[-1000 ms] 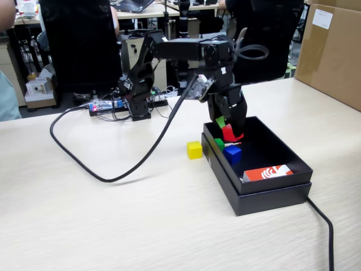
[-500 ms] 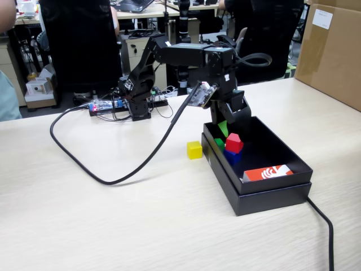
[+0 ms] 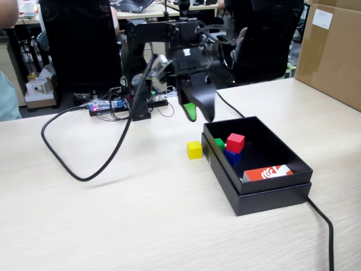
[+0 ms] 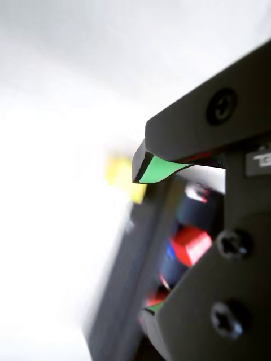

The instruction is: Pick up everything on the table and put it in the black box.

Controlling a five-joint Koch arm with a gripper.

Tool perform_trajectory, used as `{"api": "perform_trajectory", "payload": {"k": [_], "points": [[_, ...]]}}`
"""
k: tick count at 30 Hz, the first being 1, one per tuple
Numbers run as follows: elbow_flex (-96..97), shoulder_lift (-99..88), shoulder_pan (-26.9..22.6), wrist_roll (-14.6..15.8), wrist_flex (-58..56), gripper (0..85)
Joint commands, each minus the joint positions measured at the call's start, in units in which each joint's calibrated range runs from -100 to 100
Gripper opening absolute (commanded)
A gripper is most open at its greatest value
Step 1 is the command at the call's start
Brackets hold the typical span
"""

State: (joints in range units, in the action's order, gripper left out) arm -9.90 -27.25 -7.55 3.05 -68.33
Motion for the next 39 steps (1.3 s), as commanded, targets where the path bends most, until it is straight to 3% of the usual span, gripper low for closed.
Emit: {"api": "perform_trajectory", "payload": {"k": [1, 13, 23, 28, 29, 30, 32, 39], "points": [[6.55, -7.35, 0.68, 1.03, 0.56, 46.8], [13.71, 7.11, -2.44, 7.47, 7.47, 47.7], [13.71, 15.60, -3.42, 8.94, 9.71, 46.7], [12.90, 18.01, -3.37, 9.87, 10.23, 37.4], [12.62, 18.13, -3.32, 9.91, 10.66, 32.8], [12.08, 18.24, -3.13, 10.06, 11.53, 21.7], [11.45, 18.24, -2.98, 10.11, 11.87, 14.0], [10.90, 5.62, -1.07, 8.06, 9.89, 14.0]]}}
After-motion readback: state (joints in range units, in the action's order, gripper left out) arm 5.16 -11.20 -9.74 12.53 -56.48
